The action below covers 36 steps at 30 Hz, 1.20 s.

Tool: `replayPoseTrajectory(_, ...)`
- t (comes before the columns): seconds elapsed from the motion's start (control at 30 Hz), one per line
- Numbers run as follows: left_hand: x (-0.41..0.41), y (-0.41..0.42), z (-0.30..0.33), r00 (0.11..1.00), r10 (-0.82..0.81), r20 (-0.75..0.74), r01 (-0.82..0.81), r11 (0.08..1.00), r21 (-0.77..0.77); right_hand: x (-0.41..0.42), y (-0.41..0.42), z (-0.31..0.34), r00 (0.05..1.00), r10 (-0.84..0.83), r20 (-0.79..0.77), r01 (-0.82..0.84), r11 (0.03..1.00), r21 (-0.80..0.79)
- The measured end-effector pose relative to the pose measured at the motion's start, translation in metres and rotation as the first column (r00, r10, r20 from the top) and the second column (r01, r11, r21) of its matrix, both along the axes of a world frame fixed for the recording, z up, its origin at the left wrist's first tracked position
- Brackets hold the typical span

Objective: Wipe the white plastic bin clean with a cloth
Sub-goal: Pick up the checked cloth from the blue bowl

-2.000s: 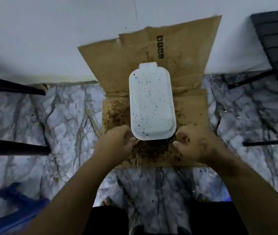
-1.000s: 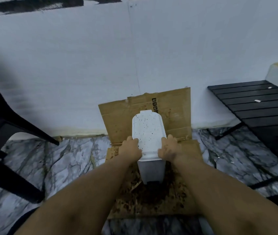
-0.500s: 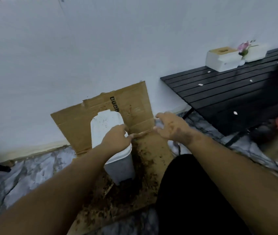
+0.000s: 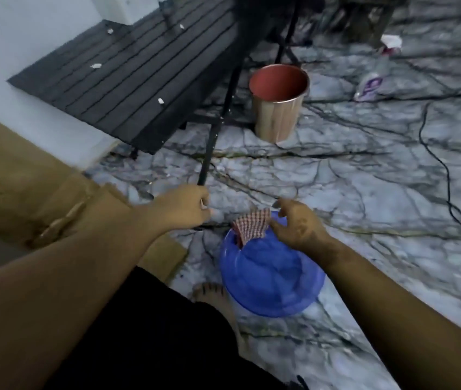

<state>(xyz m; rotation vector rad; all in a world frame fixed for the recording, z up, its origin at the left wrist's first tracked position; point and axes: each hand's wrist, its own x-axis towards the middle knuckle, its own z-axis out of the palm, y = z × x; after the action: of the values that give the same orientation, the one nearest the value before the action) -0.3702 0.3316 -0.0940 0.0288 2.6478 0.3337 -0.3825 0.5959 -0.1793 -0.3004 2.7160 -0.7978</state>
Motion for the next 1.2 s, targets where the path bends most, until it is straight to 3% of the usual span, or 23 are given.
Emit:
replayPoseTrajectory(0.13,-0.024,0.05,-0.063,0.987,-0.064,0.144,0.069,0.997,-0.029,0.009,0.044,-0.065,0.991,-0.117,0.057,0.112,0.99,0.091)
replayPoseTrajectory(0.3,-0.027,0.066,-0.144,0.958,-0.007,0.286,0.017,0.999,-0.034,0.018,0.075,-0.125,0.958,-0.278,0.066,0.253,0.933,0.257)
replayPoseTrajectory(0.43,-0.024,0.058,-0.187,0.948,0.068,0.312,-0.055,0.997,-0.05,0.026,0.087,-0.156,0.932,-0.343,0.116,0.317,0.928,0.196)
replayPoseTrajectory(0.5,-0.024,0.054,-0.2,0.949,0.092,0.302,-0.076,0.995,-0.065,0.029,0.089,-0.167,0.938,-0.336,0.087,0.316,0.93,0.189)
replayPoseTrajectory(0.63,-0.029,0.054,-0.214,0.932,0.184,0.313,-0.178,0.983,-0.046,0.014,0.074,-0.173,0.963,-0.201,-0.18,0.242,0.939,0.245)
replayPoseTrajectory(0.7,-0.032,0.056,-0.216,0.908,0.252,0.334,-0.274,0.962,0.019,-0.007,0.055,-0.172,0.976,-0.104,-0.191,0.145,0.966,0.216)
replayPoseTrajectory(0.83,-0.043,0.055,-0.222,0.841,0.412,0.351,-0.484,0.863,0.146,-0.061,0.004,-0.166,0.998,-0.036,-0.044,0.044,0.978,0.205)
replayPoseTrajectory(0.93,-0.053,0.055,-0.225,0.756,0.526,0.389,-0.639,0.72,0.271,-0.091,-0.029,-0.162,0.994,-0.045,0.101,0.022,0.976,0.219)
replayPoseTrajectory(1.1,-0.058,0.055,-0.228,0.631,0.65,0.423,-0.775,0.503,0.382,-0.113,-0.053,-0.157,0.902,-0.23,0.366,0.187,0.971,0.15)
replayPoseTrajectory(1.2,-0.061,0.053,-0.229,0.571,0.699,0.43,-0.812,0.405,0.421,-0.118,-0.057,-0.156,0.853,-0.305,0.423,0.351,0.936,-0.034)
